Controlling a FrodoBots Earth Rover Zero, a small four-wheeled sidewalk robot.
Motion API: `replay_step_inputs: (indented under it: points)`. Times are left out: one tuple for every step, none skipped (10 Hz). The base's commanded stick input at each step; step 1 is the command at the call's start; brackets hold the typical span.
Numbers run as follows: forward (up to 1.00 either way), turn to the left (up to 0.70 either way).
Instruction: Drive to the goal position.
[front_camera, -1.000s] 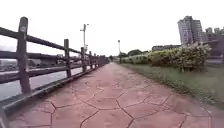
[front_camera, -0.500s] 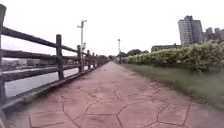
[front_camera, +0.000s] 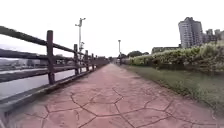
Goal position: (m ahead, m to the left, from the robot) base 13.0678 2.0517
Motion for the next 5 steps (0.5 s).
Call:
replay_step_inputs:
  points:
    - [1.0, 0.0]
    - [1.0, 0.0]
    - [1.0, 0.0]
    - [1.0, 0.0]
    - [1.0, 0.0]
